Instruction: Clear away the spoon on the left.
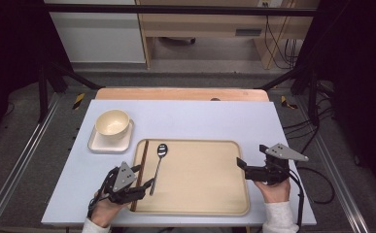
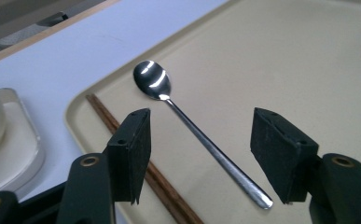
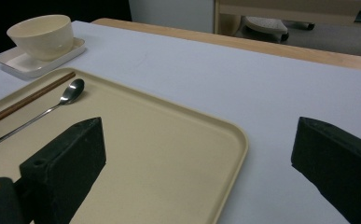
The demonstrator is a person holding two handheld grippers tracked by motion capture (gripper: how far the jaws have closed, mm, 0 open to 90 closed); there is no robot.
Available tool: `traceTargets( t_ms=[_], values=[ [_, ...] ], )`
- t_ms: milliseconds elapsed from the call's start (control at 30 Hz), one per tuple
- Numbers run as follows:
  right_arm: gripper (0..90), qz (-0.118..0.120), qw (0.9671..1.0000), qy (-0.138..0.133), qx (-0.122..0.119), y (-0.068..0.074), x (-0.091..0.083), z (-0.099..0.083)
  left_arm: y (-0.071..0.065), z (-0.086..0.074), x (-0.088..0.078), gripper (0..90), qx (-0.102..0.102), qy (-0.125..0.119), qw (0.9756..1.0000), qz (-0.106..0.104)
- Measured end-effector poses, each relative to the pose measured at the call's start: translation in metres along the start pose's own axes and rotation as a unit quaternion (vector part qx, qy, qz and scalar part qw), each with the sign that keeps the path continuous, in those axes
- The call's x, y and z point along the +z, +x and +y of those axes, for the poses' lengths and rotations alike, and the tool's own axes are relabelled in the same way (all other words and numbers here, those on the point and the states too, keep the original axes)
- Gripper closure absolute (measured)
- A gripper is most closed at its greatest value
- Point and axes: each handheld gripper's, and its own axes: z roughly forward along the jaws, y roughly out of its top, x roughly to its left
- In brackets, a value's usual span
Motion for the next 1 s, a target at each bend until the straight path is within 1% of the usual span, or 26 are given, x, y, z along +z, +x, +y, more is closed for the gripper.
traceTargets(
  t_ms=[100, 133, 200, 233, 267, 367, 533, 667, 867, 900, 1000],
  values=[
    [3.4, 0.000, 1.0000, 0.000, 0.001, 0.000, 0.000, 0.000, 0.008, 0.001, -0.005, 36.5, -0.010, -0.004, 0.9999, 0.004],
    [3.4, 0.000, 1.0000, 0.000, 0.000, 0.000, 0.000, 0.000, 0.009, 0.001, -0.005, 35.9, -0.019, -0.009, 0.9998, 0.005],
    [3.4, 0.001, 1.0000, 0.000, 0.001, 0.000, 0.000, 0.000, 0.014, 0.002, -0.007, 34.8, -0.026, -0.010, 0.9996, 0.009],
    [3.4, 0.001, 1.0000, -0.001, 0.001, 0.000, 0.000, 0.000, 0.017, 0.002, -0.008, 34.0, -0.026, -0.008, 0.9996, 0.010],
    [3.4, 0.000, 1.0000, -0.001, 0.001, 0.000, 0.000, 0.000, 0.019, 0.002, -0.008, 33.7, -0.034, -0.012, 0.9993, 0.012],
    [3.4, -0.002, 1.0000, -0.003, 0.003, -0.001, 0.000, 0.000, 0.027, 0.003, -0.011, 31.9, -0.045, -0.018, 0.9987, 0.019],
    [3.4, -0.003, 1.0000, -0.002, 0.005, -0.001, -0.001, 0.000, 0.040, 0.004, -0.019, 30.4, -0.063, -0.032, 0.9969, 0.035],
    [3.4, -0.005, 1.0000, -0.003, 0.004, -0.002, -0.002, 0.000, 0.051, 0.006, -0.025, 29.5, -0.070, -0.038, 0.9957, 0.048],
    [3.4, -0.006, 1.0000, -0.002, 0.005, -0.002, -0.001, 0.000, 0.065, 0.010, -0.032, 28.7, -0.083, -0.045, 0.9936, 0.062],
    [3.4, -0.006, 1.0000, -0.002, 0.002, -0.002, 0.000, 0.000, 0.067, 0.011, -0.032, 28.6, -0.087, -0.048, 0.9929, 0.064],
    [3.4, -0.008, 1.0000, 0.000, 0.003, -0.002, 0.001, -0.001, 0.072, 0.014, -0.035, 28.3, -0.095, -0.054, 0.9917, 0.067]
  ],
)
